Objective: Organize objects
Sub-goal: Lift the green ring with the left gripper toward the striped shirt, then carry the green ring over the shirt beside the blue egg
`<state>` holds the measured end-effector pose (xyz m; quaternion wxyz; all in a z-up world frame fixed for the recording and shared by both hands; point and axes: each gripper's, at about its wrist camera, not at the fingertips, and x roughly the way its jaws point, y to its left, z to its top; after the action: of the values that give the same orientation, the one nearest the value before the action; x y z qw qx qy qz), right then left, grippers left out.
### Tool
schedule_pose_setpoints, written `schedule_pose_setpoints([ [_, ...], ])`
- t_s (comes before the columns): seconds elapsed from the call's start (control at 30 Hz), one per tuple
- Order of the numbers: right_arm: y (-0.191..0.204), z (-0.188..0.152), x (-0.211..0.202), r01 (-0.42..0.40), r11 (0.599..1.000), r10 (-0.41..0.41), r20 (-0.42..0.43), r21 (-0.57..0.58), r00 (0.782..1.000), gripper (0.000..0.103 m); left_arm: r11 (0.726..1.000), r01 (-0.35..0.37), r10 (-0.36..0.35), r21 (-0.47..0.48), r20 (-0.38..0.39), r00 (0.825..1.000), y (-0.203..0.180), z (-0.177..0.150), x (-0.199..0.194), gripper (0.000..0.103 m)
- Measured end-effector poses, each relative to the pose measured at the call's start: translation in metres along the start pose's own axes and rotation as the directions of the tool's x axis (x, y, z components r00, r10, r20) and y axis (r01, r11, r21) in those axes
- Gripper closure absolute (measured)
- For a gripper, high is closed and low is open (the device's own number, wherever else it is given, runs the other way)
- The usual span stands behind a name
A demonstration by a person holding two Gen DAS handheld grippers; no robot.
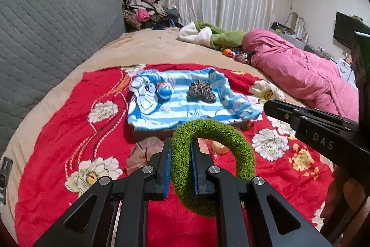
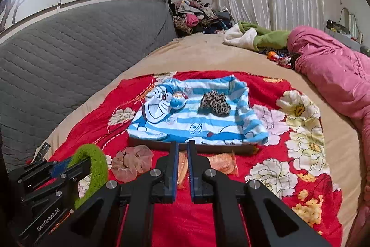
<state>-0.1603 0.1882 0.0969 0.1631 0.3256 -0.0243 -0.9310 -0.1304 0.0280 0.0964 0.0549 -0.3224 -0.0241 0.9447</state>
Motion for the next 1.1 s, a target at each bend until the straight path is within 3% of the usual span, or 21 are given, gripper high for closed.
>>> schedule_pose_setpoints([
  [0.6, 0.011, 0.033, -0.02, 0.024, 0.999, -0.022, 0.061, -0.04, 0.998, 0.095, 1.0, -0.014, 0.013, 0.006, 0.056, 0.998, 0.004, 0.051, -0.004, 0.088],
  [1.1, 0.011, 0.062, 0.007, 0.027, 0.998, -0.023, 0.069, -0.056, 0.997, 0.095, 0.999, -0.035, 0.035, 0.005, 0.046, 0.998, 0.015, 0.084, 0.038, 0.088],
])
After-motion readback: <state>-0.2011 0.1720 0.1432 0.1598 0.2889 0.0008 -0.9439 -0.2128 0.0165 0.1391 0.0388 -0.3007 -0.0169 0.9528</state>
